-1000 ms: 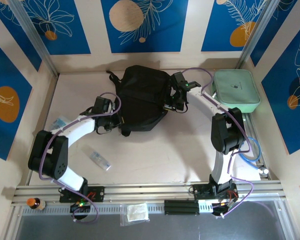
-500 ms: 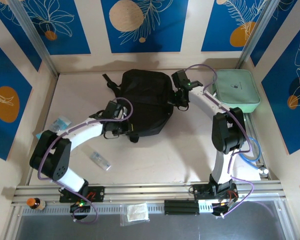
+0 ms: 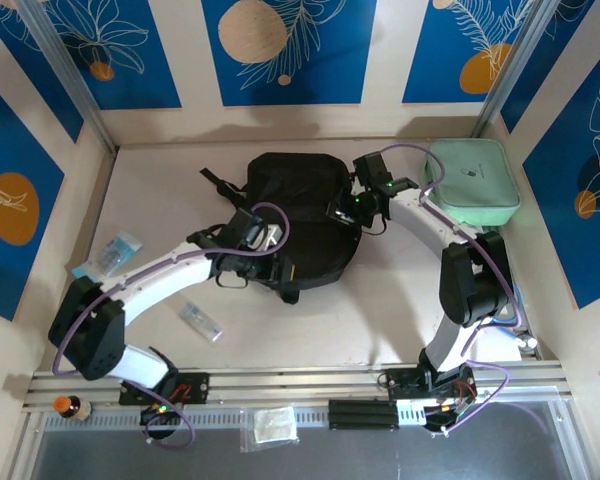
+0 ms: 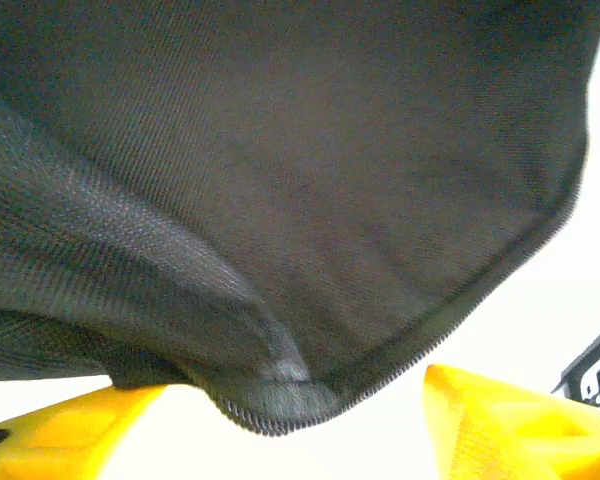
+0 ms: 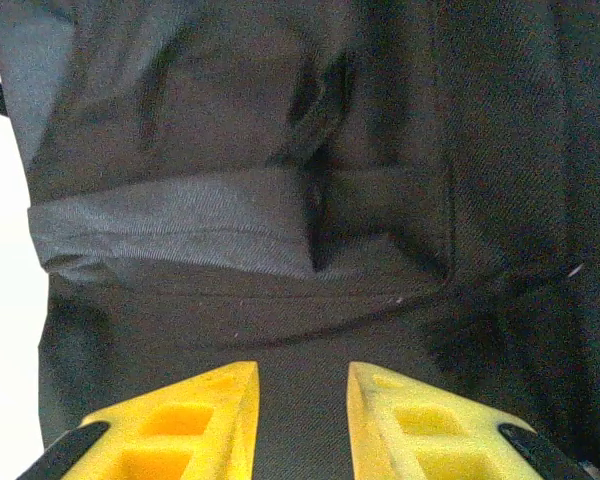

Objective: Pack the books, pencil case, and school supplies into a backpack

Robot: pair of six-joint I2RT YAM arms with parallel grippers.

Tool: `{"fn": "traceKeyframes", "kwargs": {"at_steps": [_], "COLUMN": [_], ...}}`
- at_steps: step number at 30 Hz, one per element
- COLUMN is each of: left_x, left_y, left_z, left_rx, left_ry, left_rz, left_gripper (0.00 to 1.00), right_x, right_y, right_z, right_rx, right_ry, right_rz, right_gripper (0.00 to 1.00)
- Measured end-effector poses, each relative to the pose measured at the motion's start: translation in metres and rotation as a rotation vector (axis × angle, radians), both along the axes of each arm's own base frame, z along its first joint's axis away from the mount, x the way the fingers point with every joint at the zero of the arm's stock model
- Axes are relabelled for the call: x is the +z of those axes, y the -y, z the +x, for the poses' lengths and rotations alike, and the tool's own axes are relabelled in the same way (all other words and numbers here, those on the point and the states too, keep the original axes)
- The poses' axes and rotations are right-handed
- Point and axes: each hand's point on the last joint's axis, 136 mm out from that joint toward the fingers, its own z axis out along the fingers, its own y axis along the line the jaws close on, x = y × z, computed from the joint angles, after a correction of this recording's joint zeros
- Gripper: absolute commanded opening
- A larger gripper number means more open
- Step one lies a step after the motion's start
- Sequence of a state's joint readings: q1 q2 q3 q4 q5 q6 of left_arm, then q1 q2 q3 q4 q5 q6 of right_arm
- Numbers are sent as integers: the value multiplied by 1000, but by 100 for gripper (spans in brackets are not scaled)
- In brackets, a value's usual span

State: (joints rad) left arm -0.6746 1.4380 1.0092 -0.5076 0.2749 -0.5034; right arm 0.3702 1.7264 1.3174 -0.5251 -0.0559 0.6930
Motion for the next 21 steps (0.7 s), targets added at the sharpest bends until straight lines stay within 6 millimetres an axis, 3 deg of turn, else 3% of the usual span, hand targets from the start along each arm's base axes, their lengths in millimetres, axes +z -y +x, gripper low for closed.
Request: {"fn": "traceKeyframes", "kwargs": {"at_steps": [4, 7, 10, 13, 16, 21], "left_x": [33, 41, 22, -17, -49, -65], "left_y": [0, 4, 13, 19, 16, 8], "left_z": [21, 44, 70, 85, 85, 69], "left_rx": [1, 30, 53, 70, 83, 105], "left_ry": [100, 145, 138, 86, 38, 36], "left_rz": [-12, -10, 18, 70, 121, 94], "left_gripper": [67, 67, 63, 62, 61, 61], "right_x": [-9, -13, -22, -38, -55, -76], "right_y": [-18, -31, -39, -38, -32, -25], "right_z": [-17, -27, -34, -41, -51, -75], "right_rx": [28, 52, 66, 66, 60, 70], "right_ry": [-46, -73, -101, -142, -183, -231], "right_rz": [34, 46, 43, 24, -4, -42], "right_gripper": [34, 34, 34, 34, 33, 33]}}
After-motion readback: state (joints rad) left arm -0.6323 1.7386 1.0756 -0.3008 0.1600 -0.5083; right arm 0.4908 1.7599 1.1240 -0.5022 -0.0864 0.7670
